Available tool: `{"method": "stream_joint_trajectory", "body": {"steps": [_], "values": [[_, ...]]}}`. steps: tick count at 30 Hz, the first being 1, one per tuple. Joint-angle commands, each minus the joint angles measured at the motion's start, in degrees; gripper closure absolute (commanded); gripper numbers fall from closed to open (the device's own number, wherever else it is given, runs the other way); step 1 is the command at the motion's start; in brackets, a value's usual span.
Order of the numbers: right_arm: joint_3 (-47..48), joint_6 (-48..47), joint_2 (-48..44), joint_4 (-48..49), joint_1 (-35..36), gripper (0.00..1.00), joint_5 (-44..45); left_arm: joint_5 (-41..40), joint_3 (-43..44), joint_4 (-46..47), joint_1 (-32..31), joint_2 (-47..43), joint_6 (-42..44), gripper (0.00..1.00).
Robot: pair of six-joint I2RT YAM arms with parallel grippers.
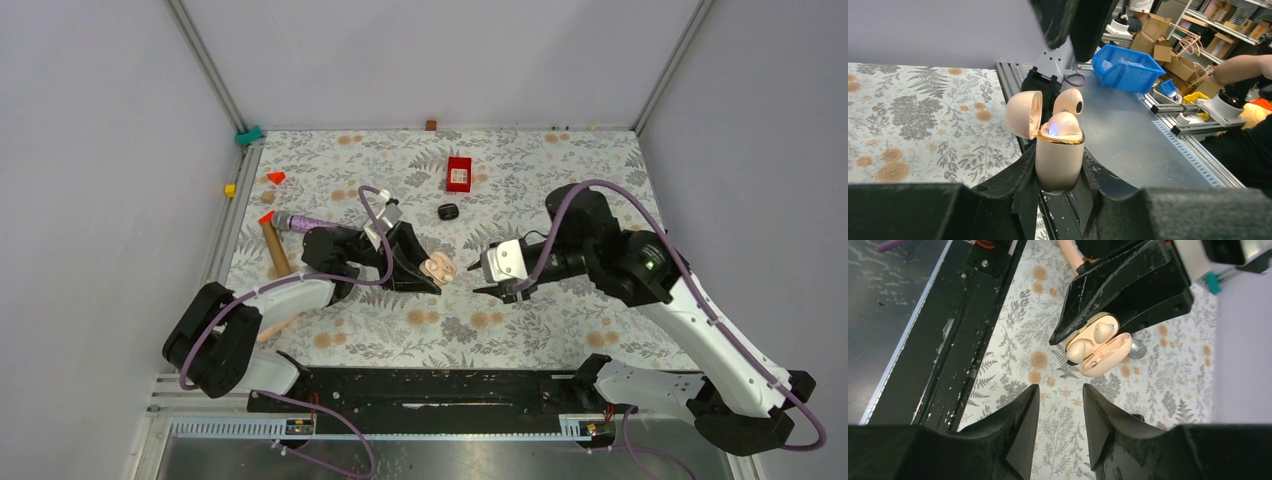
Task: Insert the wireless bluetooth earbuds into the charging case
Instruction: Place the earbud in the charging case.
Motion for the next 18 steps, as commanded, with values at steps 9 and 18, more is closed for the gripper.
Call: {"method": "stream_joint_trajectory", "body": {"steps": [9,18], "values": [[1.07,-2.1,3.49,-0.42,0.69,0.55,-8.61,2.95,2.22,3.93,-3.05,1.72,1.11,1.0],[2.07,0.04,5.12,0.29,1.34,0.55,-11.09,2.51,2.76,3.99,-3.28,2.61,0.37,1.0]]}}
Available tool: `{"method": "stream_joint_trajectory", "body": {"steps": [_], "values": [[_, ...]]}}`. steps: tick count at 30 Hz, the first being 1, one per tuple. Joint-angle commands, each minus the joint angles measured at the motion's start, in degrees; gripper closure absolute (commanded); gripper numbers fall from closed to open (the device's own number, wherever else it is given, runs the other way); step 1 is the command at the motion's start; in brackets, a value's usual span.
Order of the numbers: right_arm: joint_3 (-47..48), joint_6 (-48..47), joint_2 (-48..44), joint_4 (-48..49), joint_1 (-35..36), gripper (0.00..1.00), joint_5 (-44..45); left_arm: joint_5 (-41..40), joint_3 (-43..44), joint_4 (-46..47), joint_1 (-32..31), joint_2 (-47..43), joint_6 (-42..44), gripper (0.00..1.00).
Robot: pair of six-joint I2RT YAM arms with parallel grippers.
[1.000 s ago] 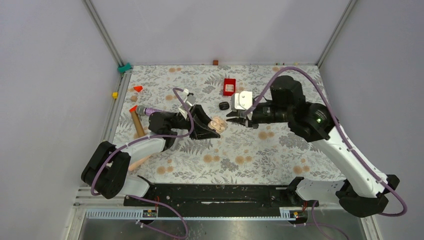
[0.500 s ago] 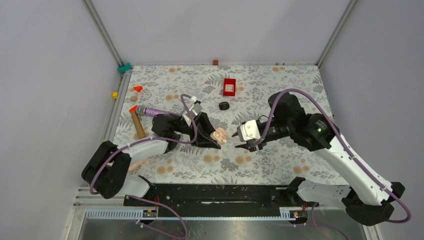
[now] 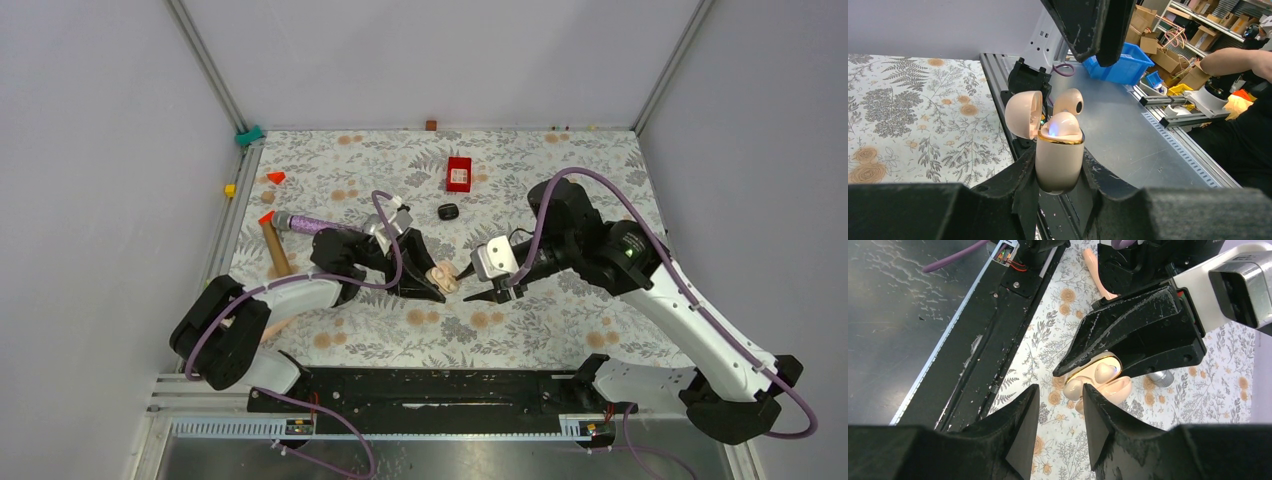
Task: Insert the wireless bluetooth earbuds into the charging case
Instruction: Place the earbud in the charging case.
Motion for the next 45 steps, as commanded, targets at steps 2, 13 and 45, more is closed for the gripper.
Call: {"method": "stream_joint_trajectory", "body": {"steps": [2,13,45], "values": [[0.98,1.59,0.75,2.01,1.19,0.56,-2.13,0.65,2.72,3.32,-0.25,-0.1,0.16,1.0],[-0.38,1.8,2.71,5.2,1.99,0.55,2.47,0.75,2.84,3.36,-0.25,-0.04,-0.2,1.0],[1.32,1.32,2.37,3.21,2.19,0.73,7.65,1.9,2.23,3.38,-0.31,-1.25,1.9,1.0]]}}
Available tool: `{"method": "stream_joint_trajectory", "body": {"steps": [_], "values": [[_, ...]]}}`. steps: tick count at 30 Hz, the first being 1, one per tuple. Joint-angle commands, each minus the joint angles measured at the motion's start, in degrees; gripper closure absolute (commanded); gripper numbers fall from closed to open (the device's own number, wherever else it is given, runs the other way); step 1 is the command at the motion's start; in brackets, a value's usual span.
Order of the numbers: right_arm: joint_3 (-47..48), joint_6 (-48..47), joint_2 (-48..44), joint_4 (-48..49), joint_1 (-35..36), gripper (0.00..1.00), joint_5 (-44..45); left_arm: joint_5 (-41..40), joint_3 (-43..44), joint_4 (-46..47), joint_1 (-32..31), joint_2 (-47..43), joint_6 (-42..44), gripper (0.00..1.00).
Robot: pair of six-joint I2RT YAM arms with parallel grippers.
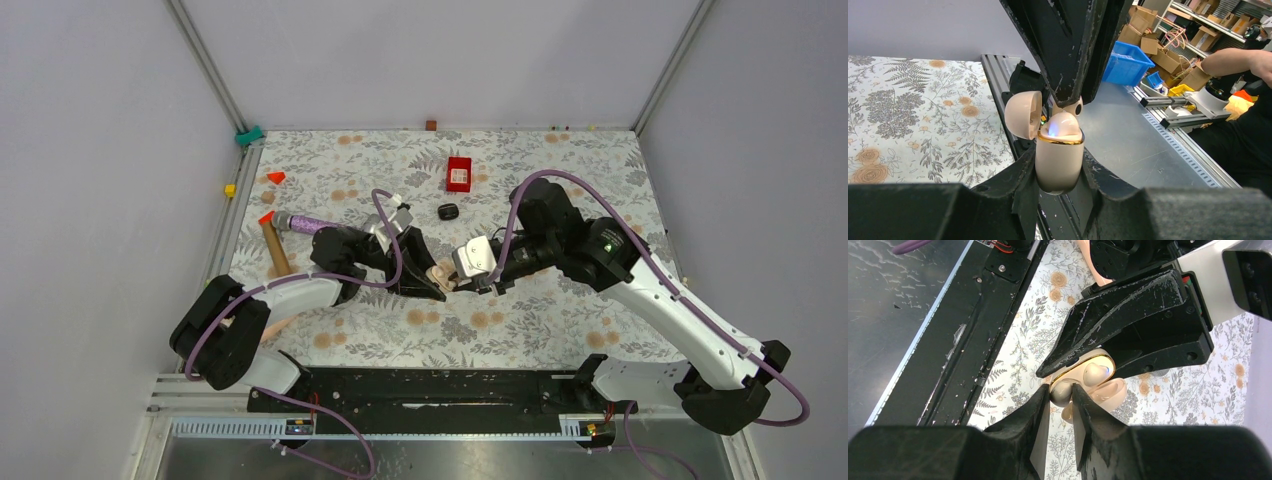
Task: Insert the wireless bluetooth earbuds into the charging case
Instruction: Place the earbud in the charging case.
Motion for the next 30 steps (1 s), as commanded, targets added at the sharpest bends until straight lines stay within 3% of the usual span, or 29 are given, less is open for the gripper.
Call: {"method": "stream_joint_trajectory", "body": {"steps": [1,14,30], "values": [[2.54,2.05,-0.72,0.25,0.16,0.73,1.8,2.1,1.22,3.58,-0.33,-1.51,2.96,1.0],[6.26,4.24,-1.51,-1.08,0.18,0.74,3.4,1.81,1.18,3.51,-0.34,-0.63,3.66,1.0],[2.52,3.33,-1.99,-0.8,0.18,0.74,1.6,-0.9,1.39,3.58,0.47,-0.01,2.54,1.0]]}}
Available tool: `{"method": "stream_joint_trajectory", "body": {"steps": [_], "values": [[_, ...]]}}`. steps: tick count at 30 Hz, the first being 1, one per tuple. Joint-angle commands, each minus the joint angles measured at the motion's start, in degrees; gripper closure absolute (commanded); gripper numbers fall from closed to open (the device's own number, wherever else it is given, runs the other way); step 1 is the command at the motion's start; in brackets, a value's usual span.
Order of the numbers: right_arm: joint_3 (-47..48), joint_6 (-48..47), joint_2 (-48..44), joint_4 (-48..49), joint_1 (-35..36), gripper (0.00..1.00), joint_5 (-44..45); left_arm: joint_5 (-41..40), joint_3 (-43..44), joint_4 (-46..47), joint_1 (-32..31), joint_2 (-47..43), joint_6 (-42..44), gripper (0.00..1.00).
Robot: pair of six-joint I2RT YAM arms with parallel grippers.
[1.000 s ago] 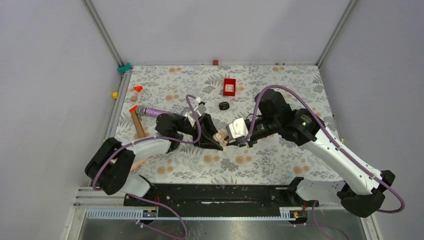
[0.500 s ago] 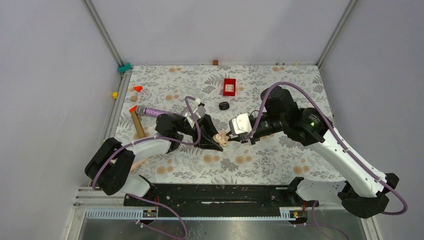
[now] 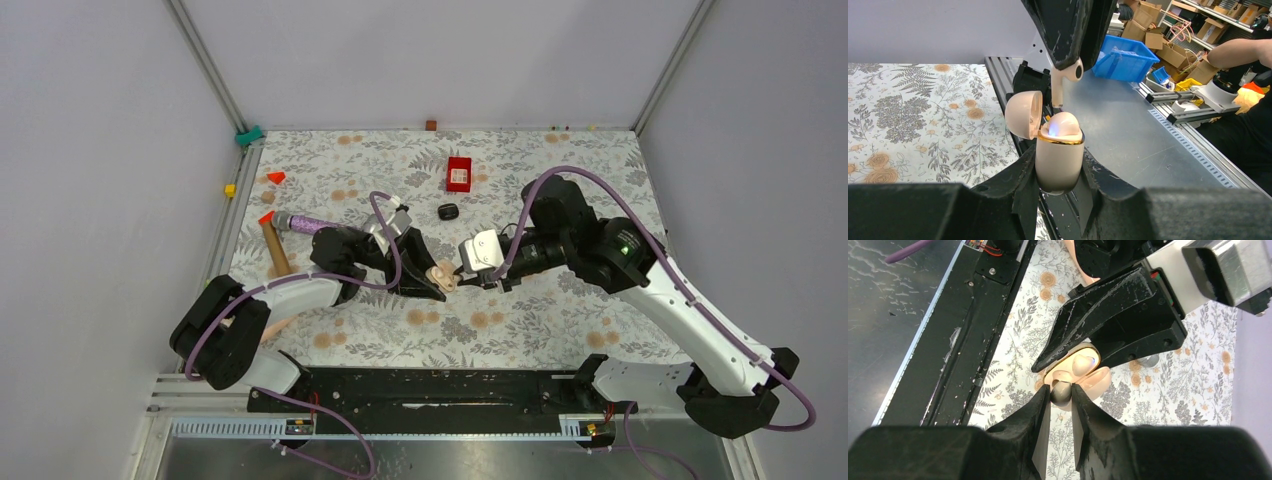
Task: Insert the wireless bluetooth earbuds into the charging case
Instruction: Place the earbud in the charging case.
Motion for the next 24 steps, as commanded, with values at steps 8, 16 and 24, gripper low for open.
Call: {"method": "stream_joint_trajectory", "body": {"steps": [8,16,24], "values": [[-1.66,0.16,0.43,1.51,0.7,0.74,-0.95,-1.93,1.32,3.27,0.59,-0.4,-0.35,1.0],[-1.43,0.76,1.06,2.13,0.77,0.75,-0.72,-2.43,1.3,3.26,0.73,-0.62,-0.53,1.0],[-2.1,1.56,1.46,3.23,1.11,0.75,-0.66,-3.23,1.25,3.29,1.09,-0.75,-0.59,1.0]]}}
